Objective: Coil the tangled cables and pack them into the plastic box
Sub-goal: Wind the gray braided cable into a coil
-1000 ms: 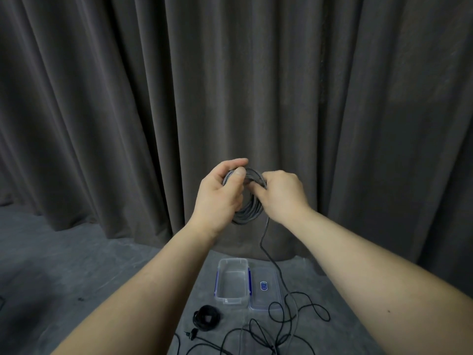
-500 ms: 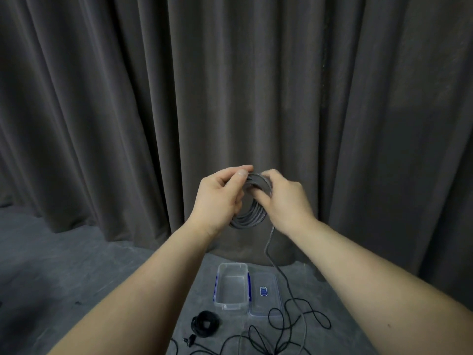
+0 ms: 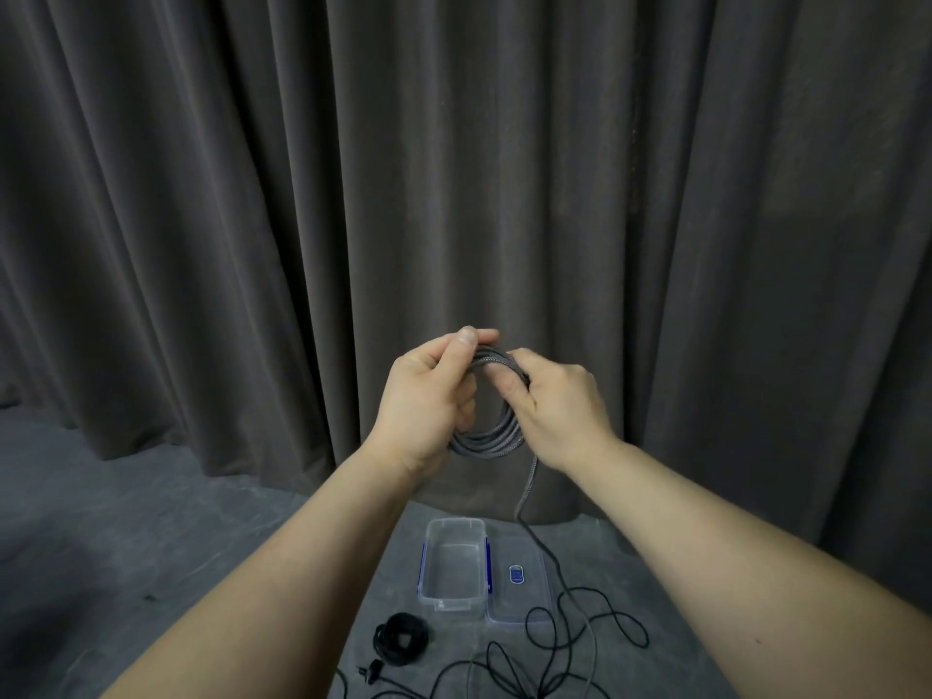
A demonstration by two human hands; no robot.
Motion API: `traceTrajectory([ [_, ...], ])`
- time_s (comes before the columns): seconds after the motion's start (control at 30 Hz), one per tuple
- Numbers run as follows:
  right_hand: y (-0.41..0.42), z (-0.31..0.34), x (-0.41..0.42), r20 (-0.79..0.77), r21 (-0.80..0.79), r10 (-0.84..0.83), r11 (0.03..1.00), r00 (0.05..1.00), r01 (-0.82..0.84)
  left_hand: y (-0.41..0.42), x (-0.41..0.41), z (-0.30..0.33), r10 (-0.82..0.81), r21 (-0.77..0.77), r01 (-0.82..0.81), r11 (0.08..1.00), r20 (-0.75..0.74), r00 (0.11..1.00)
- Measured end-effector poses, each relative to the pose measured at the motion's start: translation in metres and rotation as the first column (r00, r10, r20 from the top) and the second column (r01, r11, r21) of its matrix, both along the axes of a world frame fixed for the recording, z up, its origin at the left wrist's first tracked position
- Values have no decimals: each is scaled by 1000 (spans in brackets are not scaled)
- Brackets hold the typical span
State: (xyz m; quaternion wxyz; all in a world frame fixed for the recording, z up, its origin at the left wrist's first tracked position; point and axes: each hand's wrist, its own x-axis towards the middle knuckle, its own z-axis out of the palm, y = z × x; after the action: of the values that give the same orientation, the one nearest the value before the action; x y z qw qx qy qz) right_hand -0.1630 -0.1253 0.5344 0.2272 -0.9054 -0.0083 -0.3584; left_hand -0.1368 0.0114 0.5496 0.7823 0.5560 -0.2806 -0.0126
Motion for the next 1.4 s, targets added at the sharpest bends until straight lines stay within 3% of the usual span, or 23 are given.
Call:
traceTrajectory([
  [0.13, 5, -1, 5, 46, 84, 87, 992, 995, -91, -1, -2, 2, -3, -9, 2, 1000, -8, 1000],
  [0.23, 12, -4, 3, 46, 319, 278, 906, 960, -278, -1, -1, 2, 11, -30, -11, 999, 7, 1000],
  [0.47, 27, -2, 4, 187, 513, 292, 785, 938, -347, -1, 9, -1, 290, 85, -313, 946, 208, 934],
  [0.63, 30, -1, 10, 268, 567, 258, 737, 928, -368, -3, 5, -3, 393, 84, -430, 899, 282, 875],
  [0.7, 29, 2, 12, 283, 584, 230, 729, 931, -357, -3, 2, -2, 366, 84, -401, 912, 272, 890],
  [0.9, 24, 2, 19, 333, 648, 214, 656, 919, -387, 0, -3, -6, 108, 38, -114, 993, 133, 985],
  [1.0, 27, 0, 20, 318, 694, 216, 611, 923, -382, -4, -9, -3, 100, -15, -99, 995, 94, 991],
  [1.2, 24, 3, 13, 272, 580, 181, 752, 945, -311, -3, -2, 0, 120, -107, -118, 987, 12, 993],
  [1.3, 18, 3, 17, 134, 560, 262, 776, 956, -291, 3, 7, -3, 173, -82, -169, 982, 46, 984],
  [1.4, 10, 1, 12, 57, 610, 419, 704, 906, -363, 9, 15, -6, 228, -52, -225, 973, 85, 970],
])
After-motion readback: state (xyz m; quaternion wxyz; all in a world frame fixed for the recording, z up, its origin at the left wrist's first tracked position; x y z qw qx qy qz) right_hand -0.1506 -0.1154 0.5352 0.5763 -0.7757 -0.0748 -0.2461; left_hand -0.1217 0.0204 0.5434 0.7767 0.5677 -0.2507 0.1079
